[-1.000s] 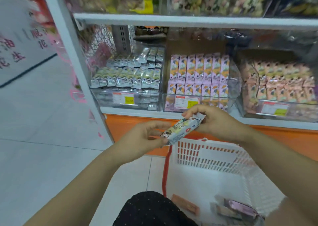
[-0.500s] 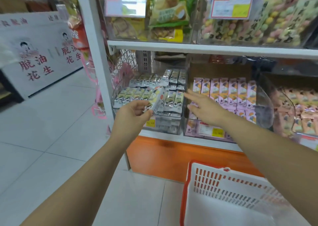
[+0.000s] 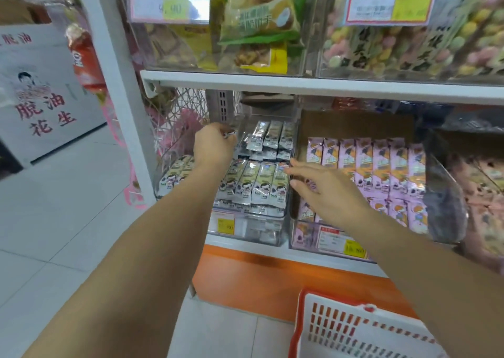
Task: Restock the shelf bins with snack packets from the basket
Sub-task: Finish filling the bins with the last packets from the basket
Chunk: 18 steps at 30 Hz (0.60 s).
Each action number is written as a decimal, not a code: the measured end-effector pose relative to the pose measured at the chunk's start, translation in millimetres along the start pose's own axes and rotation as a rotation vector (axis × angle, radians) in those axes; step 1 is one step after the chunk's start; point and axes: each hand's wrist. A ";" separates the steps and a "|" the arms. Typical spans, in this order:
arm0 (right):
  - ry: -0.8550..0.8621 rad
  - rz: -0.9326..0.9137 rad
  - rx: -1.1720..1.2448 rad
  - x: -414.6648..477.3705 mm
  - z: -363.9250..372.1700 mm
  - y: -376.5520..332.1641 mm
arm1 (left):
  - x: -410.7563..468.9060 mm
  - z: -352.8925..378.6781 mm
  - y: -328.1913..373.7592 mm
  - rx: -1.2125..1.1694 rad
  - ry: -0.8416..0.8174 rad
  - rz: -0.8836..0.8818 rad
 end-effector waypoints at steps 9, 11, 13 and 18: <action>0.015 -0.005 0.095 0.1 3.1 7.9 | 8.0 28.0 6.9 0.042 -0.177 0.123; 0.009 -0.006 0.106 -0.8 3.9 8.1 | 7.0 22.8 3.0 0.080 -0.194 0.123; -0.009 0.012 0.123 -0.8 4.0 7.7 | -4.5 13.9 3.8 0.045 -0.120 0.127; 0.015 -0.077 0.067 -20.9 5.0 2.0 | -103.6 1.6 -6.1 -0.207 0.160 0.343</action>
Point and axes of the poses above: each hand's wrist, its own x-axis towards the middle knuckle, its own z-axis out of the palm, y = z × x, and after that the axes turned 13 degrees about x, right-handed
